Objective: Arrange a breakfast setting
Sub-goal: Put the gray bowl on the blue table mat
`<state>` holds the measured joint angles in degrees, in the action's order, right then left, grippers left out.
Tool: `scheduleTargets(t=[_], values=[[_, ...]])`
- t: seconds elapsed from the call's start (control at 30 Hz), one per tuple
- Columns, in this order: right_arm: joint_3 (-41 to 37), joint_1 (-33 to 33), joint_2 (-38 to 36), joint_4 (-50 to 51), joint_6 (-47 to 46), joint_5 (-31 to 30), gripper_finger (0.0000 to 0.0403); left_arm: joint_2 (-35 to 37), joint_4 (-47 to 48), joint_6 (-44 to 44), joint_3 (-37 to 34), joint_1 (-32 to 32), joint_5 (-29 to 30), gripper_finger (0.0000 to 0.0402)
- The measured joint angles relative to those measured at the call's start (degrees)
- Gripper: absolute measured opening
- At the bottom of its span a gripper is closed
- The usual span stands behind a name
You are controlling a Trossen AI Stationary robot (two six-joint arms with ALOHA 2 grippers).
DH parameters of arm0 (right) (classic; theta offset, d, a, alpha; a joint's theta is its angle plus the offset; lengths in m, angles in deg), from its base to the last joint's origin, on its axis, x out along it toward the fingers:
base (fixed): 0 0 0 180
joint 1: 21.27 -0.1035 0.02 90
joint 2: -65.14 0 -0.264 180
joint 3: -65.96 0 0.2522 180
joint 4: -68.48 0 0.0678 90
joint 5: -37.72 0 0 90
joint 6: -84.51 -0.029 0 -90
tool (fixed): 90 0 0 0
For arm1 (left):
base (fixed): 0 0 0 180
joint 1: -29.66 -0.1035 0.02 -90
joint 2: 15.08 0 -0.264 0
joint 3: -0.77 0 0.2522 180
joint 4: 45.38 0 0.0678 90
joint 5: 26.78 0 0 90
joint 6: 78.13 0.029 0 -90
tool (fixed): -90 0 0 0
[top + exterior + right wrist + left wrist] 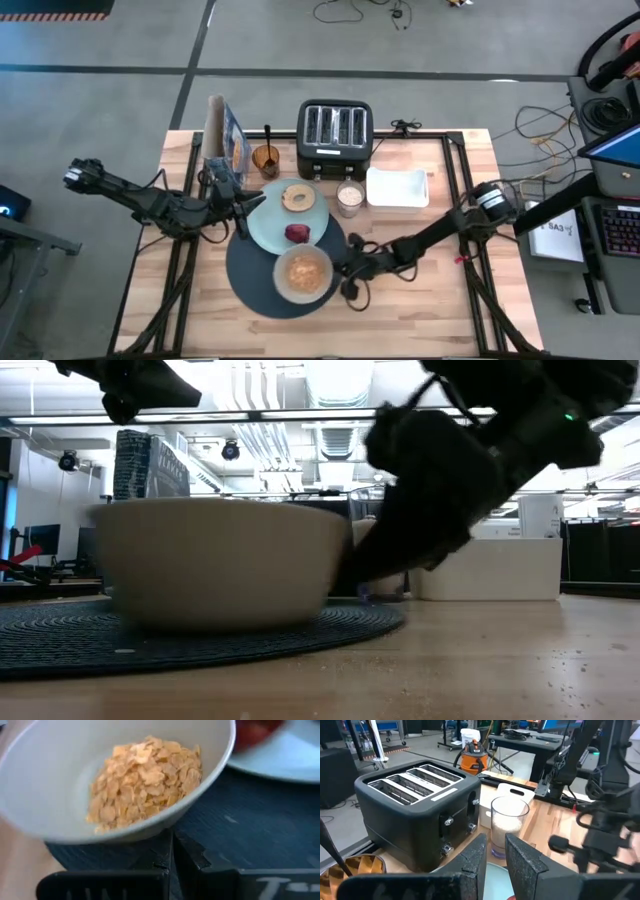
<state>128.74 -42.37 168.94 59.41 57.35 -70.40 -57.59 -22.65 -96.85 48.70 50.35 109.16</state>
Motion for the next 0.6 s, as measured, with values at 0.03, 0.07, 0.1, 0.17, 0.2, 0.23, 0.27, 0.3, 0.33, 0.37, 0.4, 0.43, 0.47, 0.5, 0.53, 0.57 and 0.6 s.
scheduleTargets(t=[0.03, 0.07, 0.1, 0.17, 0.2, 0.23, 0.27, 0.3, 0.33, 0.37, 0.4, 0.43, 0.47, 0.5, 0.53, 0.57, 0.6], values=[[1.66, 0.00, 0.98, 1.06, 0.84, 1.03, 0.0009, -0.07, 0.01, 0.01, -0.01, 0.00, 0.01, 0.0052], [3.05, 0.01, 1.80, 2.82, 1.48, 1.83, 0.0009, -0.14, 0.00, 0.01, 0.00, 0.00, 0.00, 0.0052], [4.12, 0.11, 2.26, 5.31, 1.73, 2.06, 0.0009, -0.16, 0.00, 0.02, -0.01, 0.00, -0.01, 0.0052], [4.83, 0.11, 1.89, 10.07, 1.71, 2.06, 0.0009, -0.16, 0.02, 0.01, 0.01, 0.00, -0.01, 0.0052], [4.83, 0.11, 1.25, 11.24, 1.69, 1.81, 0.0009, -0.16, 0.02, 0.04, -0.01, 0.00, -0.01, 0.0052], [4.70, 0.13, 0.55, 10.88, 1.69, 1.57, 0.0009, -0.16, 0.02, 0.22, -0.01, 0.00, -0.01, 0.0052], [4.57, 0.13, -0.12, 10.02, 1.70, 1.55, 0.0009, -0.14, 0.02, 0.40, -0.01, 0.00, -0.01, 0.0052], [4.56, 0.15, -0.65, 9.55, 1.87, 1.47, 0.0009, -0.16, 0.02, 0.57, -0.01, 0.00, -0.01, 0.0052], [4.74, 0.41, -0.79, 9.13, 2.56, 1.47, 0.0009, -0.16, 0.02, 0.77, 0.00, 0.00, -0.01, 0.0052], [5.25, 0.54, -0.70, 8.96, 3.28, 1.60, 0.0009, -0.16, 0.02, 1.08, -0.01, 0.00, -0.01, 0.0052], [5.89, 0.71, -0.24, 8.80, 4.30, 1.76, 0.0009, -0.17, 0.02, 1.26, -0.01, 0.00, -0.02, 0.0052], [6.70, 0.84, 0.39, 8.81, 5.15, 2.03, 0.0009, -0.18, 0.02, 1.33, -0.01, 0.00, -0.01, 0.0052], [7.64, 1.04, 1.13, 8.69, 6.45, 2.42, 0.0009, -0.18, 0.00, 1.39, -0.01, 0.00, -0.01, 0.0052], [8.53, 1.29, 2.05, 7.71, 7.98, 3.55, 0.0009, -0.16, 0.02, 1.47, -0.01, 0.00, -0.01, 0.0052], [9.36, 1.60, 3.06, 6.13, 9.59, 4.96, 0.0009, -0.18, 0.00, 1.54, -0.01, 0.00, -0.01, 0.0052], [10.04, 1.97, 4.14, 3.91, 11.42, 6.80, 0.0009, -0.16, 0.00, 1.76, -0.01, 0.00, -0.01, 0.0052], [10.65, 2.39, 5.31, 1.96, 13.09, 8.15, 0.0009, -0.16, 0.00, 2.08, -0.01, 0.00, -0.01, 0.0052]])
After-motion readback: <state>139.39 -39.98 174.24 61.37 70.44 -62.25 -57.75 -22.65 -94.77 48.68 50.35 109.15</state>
